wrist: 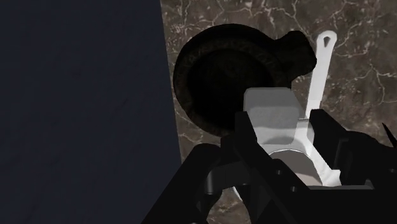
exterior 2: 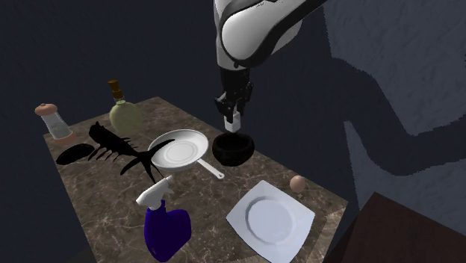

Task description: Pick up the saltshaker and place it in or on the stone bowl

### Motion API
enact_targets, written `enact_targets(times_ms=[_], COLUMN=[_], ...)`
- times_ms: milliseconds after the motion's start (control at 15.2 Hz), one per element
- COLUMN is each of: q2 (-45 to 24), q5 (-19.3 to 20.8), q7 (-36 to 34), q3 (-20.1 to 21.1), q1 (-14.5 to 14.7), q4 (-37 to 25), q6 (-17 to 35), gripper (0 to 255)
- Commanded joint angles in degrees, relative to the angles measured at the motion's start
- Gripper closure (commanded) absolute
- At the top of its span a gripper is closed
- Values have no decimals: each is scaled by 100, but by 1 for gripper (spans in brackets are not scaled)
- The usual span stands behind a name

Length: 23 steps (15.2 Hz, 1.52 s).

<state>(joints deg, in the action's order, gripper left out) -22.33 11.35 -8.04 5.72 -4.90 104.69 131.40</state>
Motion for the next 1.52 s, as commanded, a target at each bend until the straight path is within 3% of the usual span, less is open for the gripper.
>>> enact_targets(times_ms=[0, 1122, 1452], q2=[-290, -1094, -1094], q5=[-30, 131, 131], q7=[185, 64, 64], q3=[-36, -147, -147], q1=[-87, -72, -72], q4=[-482, -448, -448], q6=[-173, 663, 663], gripper=[255, 255, 255])
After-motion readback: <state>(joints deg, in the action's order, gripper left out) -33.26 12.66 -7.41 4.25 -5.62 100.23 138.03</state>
